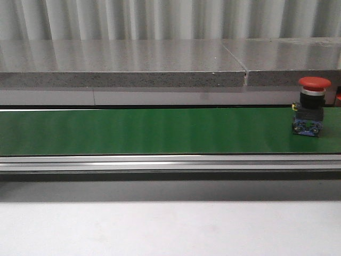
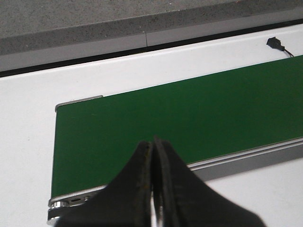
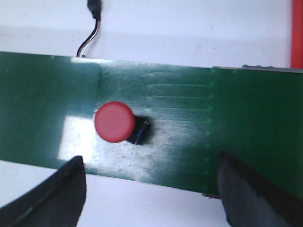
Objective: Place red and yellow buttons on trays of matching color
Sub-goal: 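Lower the right gripper onto the red button at the belt end and grasp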
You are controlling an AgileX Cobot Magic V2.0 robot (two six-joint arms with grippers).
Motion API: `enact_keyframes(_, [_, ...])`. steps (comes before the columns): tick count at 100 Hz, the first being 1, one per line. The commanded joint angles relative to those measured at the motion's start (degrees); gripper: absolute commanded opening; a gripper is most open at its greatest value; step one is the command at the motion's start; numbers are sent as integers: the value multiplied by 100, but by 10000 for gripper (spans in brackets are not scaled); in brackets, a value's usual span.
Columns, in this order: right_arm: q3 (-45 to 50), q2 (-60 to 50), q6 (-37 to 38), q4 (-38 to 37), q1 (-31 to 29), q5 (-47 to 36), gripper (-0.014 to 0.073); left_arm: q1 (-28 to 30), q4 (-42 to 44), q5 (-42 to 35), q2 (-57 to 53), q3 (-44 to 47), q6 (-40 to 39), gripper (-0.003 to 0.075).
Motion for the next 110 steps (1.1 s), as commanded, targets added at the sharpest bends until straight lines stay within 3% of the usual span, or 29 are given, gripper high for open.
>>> enact_keyframes(1, [-288, 120, -387, 383, 2, 84, 570, -34, -49, -384, 0, -154, -6, -20])
enact_keyframes(34, [-988, 1233, -627, 441, 3, 742, 570, -34, -49, -384, 0, -154, -6, -20])
enact_keyframes(72, [-1025, 2077, -705, 241, 3, 679, 566, -34, -49, -384, 0, -154, -6, -20])
enact_keyframes(81, [-1025, 2125, -705, 210, 3, 658, 487, -34, -49, -384, 0, -154, -6, -20])
enact_keyframes(98, [-1025, 2119, -705, 198, -3, 597, 246, -34, -49, -384, 0, -154, -6, -20])
enact_keyframes(110, [-1025, 2111, -705, 198, -3, 560, 192, -34, -49, -384, 0, -154, -6, -20])
